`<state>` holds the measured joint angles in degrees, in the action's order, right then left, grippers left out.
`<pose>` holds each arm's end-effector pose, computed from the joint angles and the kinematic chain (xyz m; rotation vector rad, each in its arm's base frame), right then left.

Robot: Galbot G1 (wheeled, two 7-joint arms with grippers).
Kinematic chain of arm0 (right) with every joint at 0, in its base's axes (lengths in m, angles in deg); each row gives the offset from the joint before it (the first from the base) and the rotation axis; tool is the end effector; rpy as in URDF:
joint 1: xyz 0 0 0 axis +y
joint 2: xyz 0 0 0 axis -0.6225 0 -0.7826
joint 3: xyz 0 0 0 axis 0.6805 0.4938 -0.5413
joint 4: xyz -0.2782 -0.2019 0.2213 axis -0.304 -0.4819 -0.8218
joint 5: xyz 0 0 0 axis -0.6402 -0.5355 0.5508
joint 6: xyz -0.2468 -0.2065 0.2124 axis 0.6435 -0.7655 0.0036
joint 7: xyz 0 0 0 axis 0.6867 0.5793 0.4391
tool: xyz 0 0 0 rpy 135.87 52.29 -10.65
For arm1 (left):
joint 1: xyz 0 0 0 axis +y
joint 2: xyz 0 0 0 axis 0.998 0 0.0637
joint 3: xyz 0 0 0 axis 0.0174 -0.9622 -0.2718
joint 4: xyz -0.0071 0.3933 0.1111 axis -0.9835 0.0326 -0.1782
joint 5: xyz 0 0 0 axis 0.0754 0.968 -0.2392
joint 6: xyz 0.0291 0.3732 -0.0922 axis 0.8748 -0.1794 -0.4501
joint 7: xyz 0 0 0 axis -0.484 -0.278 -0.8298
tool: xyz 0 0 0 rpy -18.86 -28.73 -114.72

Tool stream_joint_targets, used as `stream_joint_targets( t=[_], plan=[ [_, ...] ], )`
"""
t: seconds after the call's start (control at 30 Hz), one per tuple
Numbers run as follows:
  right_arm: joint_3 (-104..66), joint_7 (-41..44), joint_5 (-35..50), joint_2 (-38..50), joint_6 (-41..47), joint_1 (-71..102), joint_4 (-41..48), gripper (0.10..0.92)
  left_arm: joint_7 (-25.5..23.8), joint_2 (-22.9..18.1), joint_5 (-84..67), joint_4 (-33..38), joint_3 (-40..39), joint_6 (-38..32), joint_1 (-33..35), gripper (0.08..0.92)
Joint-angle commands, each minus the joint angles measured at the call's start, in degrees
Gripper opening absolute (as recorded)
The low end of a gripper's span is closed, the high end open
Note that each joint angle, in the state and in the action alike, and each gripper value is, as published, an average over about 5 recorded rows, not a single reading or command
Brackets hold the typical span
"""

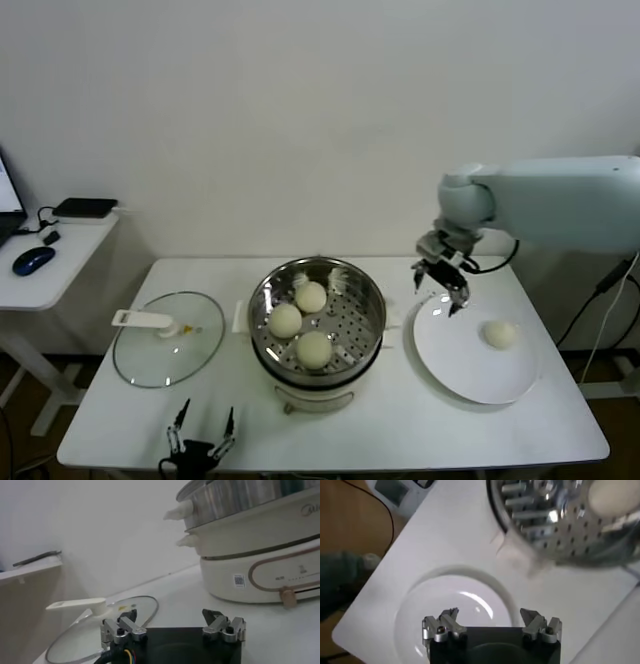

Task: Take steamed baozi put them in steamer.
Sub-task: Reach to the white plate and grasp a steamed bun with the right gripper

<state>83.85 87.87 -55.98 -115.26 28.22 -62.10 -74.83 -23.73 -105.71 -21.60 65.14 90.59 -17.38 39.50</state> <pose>0.6089 -0.0832 -0.0504 1.5347 -0.8877 1.6580 0.0898 0.0505 -0.5256 -0.0478 -2.9589 -0.4902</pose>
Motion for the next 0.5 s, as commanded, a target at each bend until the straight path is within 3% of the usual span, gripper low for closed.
stream_joint_targets(
  t=[0.03,0.5],
  plan=[
    [-2.6,0.4,-9.5,8.8,0.1,10.7,11.8,0.823,0.1,0.2,0.2,-0.8,0.3,-0.1,0.1,0.823],
    [-14.0,-2.4,-18.2,12.8,1.0,25.3,18.8,0.823,0.0,0.1,0.8,-1.7,0.5,0.0,0.1,0.823]
  ],
)
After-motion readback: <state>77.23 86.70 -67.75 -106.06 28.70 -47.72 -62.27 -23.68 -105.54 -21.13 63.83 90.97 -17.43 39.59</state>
